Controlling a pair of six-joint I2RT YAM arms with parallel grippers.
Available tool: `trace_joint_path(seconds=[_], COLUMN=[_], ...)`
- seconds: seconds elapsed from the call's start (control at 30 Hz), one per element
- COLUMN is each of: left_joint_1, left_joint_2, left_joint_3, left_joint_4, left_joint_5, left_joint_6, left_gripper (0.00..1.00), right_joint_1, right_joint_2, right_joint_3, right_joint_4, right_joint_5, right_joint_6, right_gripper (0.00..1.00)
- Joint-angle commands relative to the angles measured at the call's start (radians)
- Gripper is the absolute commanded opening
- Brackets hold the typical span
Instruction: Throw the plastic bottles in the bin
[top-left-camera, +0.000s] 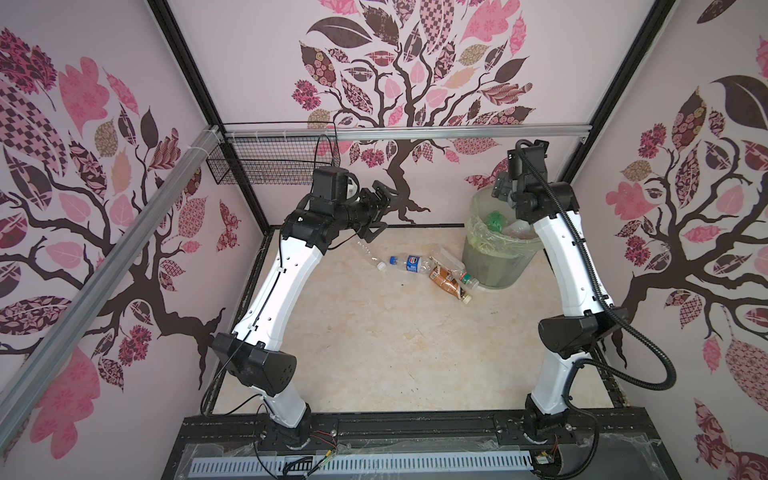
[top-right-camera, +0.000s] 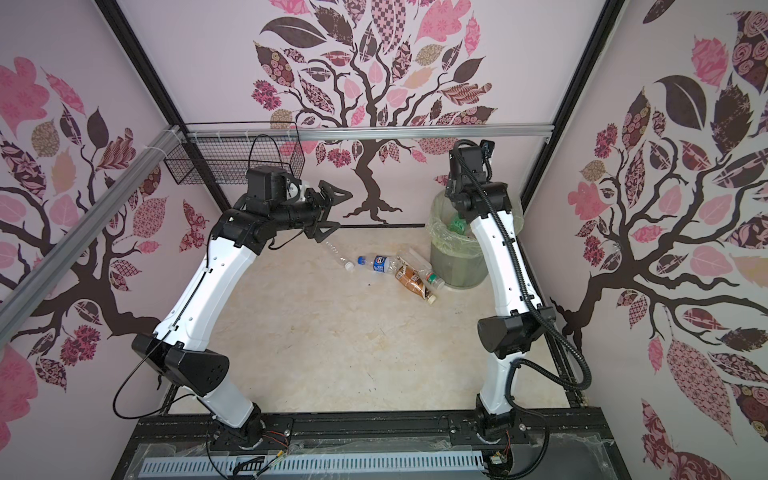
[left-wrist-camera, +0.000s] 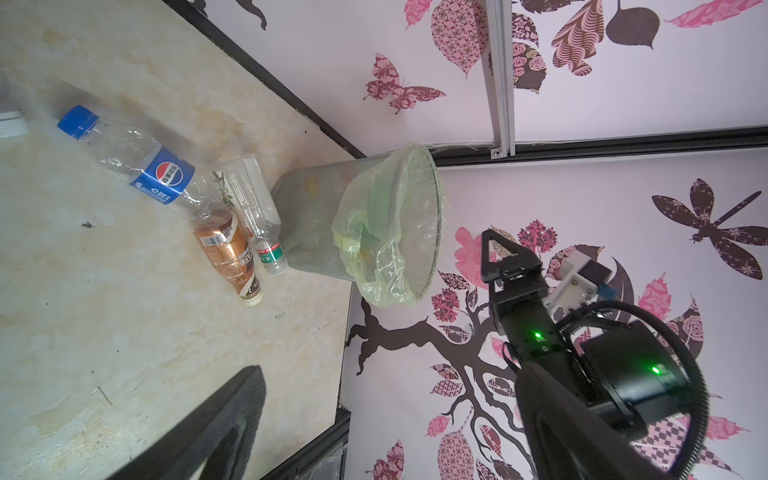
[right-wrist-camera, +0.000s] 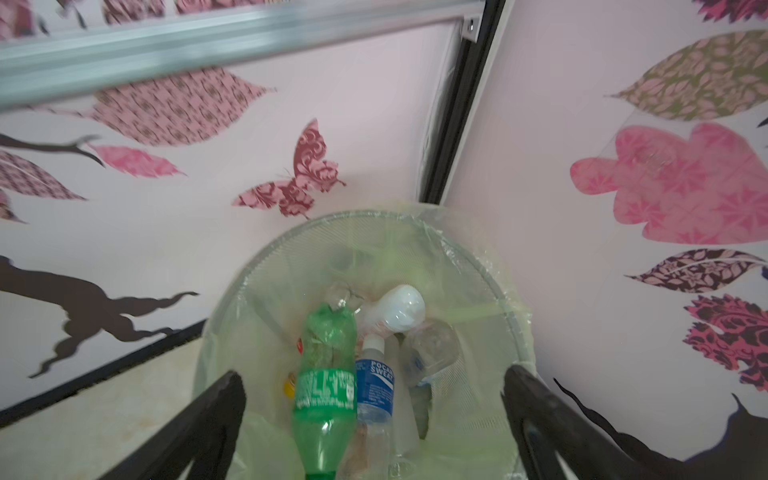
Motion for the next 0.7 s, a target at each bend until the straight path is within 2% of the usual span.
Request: trace_joint_path(seconds=[0.0, 0.23, 0.4, 0.5, 0.67], left_joint_1=[0.0, -0.002, 0.001, 0.009, 0.026], left_joint_2=[0.018, 0.014, 0.028, 0.053, 0.133], left_joint_3=[-0.016, -0.057, -0.052, -0.062, -0.058], left_joint_4=[-0.028, -0.076, -0.135, -0.16, -0.199], left_joint_5=[-0.005, -0.038, -0.113, -0.15, -0.247], left_joint_6=[-0.003, -0.014, -0.009, -0.017, -0.034], left_gripper=[0.98, 0.98, 0.98, 0.98, 0.98], right_joint_1=[0.026, 0.222, 0.321, 0.336, 0.346], right_joint_2=[-0.064, -0.12, -0.247, -0.327, -0.42], right_joint_3=[0.021, -0.089, -0.402, -0.603, -0.806], right_joint_4=[-0.01, 0.035, 0.134, 0.186, 0.219], right_joint_5=[-0.045, -0.061, -0.135, -0.23, -0.33], right_joint_6=[0.03, -0.039, -0.014, 0.019, 0.02], right_gripper=[0.99, 0.99, 0.99, 1.0, 1.0])
